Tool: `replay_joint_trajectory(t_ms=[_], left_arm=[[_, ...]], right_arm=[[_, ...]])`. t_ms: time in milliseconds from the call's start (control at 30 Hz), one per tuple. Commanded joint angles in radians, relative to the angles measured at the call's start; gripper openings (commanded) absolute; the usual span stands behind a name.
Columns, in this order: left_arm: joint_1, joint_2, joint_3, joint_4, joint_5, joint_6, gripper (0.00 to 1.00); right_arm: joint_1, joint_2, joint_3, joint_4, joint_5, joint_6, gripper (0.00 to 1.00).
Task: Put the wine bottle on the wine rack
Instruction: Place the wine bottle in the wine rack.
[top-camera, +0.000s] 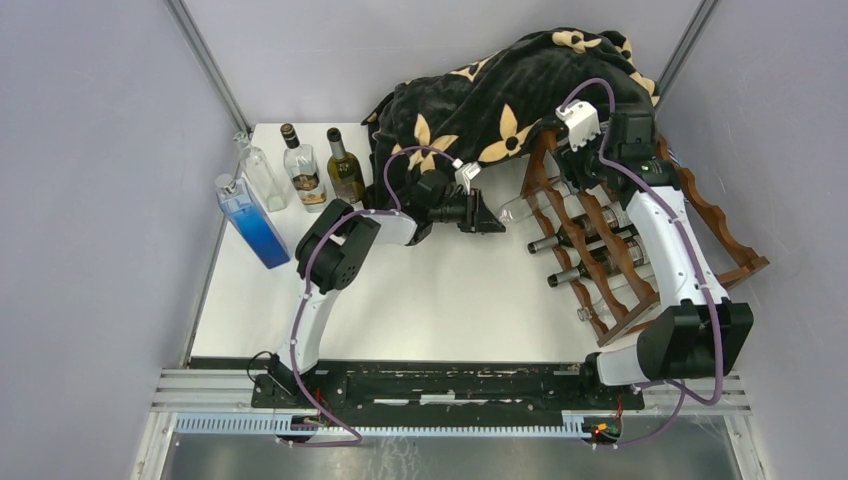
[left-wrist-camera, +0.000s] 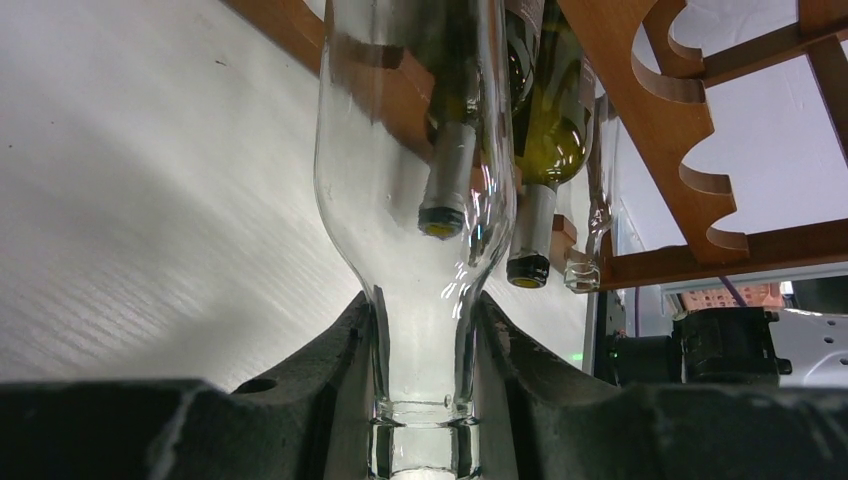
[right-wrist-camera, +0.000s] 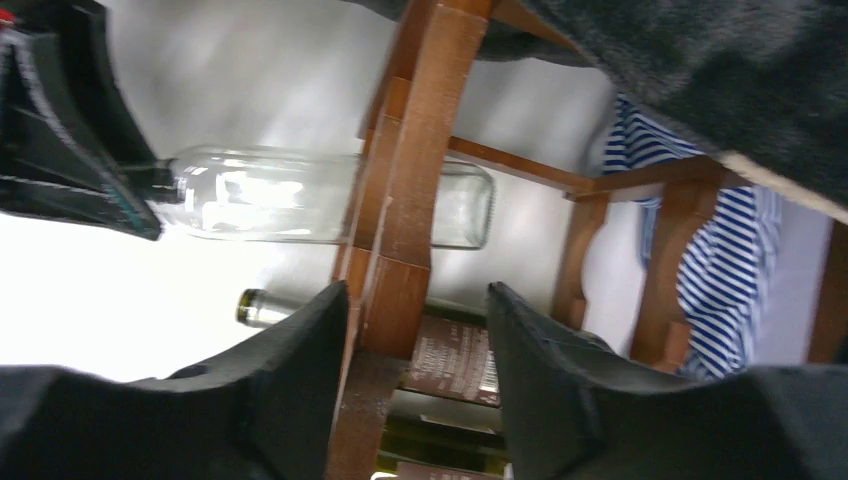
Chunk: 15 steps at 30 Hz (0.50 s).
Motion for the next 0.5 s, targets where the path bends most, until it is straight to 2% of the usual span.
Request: replay_joint_trajectory(t_ms=[0, 133, 267, 467], left_arm=[[-0.011, 0.006, 0.068, 0.139, 0.033, -0.033, 0.02], [-0.015, 0.007, 0.067, 0.139, 0.022, -0.029, 0.02], [-0.023, -0.008, 0.043, 0.154, 0.009, -0.026, 0.02], [-0.033, -0.047, -0.017, 0.219, -0.025, -0.055, 0.02]], right_arm=[[-0.016, 0.023, 0.076, -0.047, -0.189, 0.016, 0.53], [-0.016, 0.038, 0.08, -0.079, -0.269, 0.02, 0.31], [-0.016, 0.046, 0.08, -0.102, -0.32, 0.036, 0.16], [-0.01, 0.038, 0.08, -0.109, -0.384, 0.074, 0.1]])
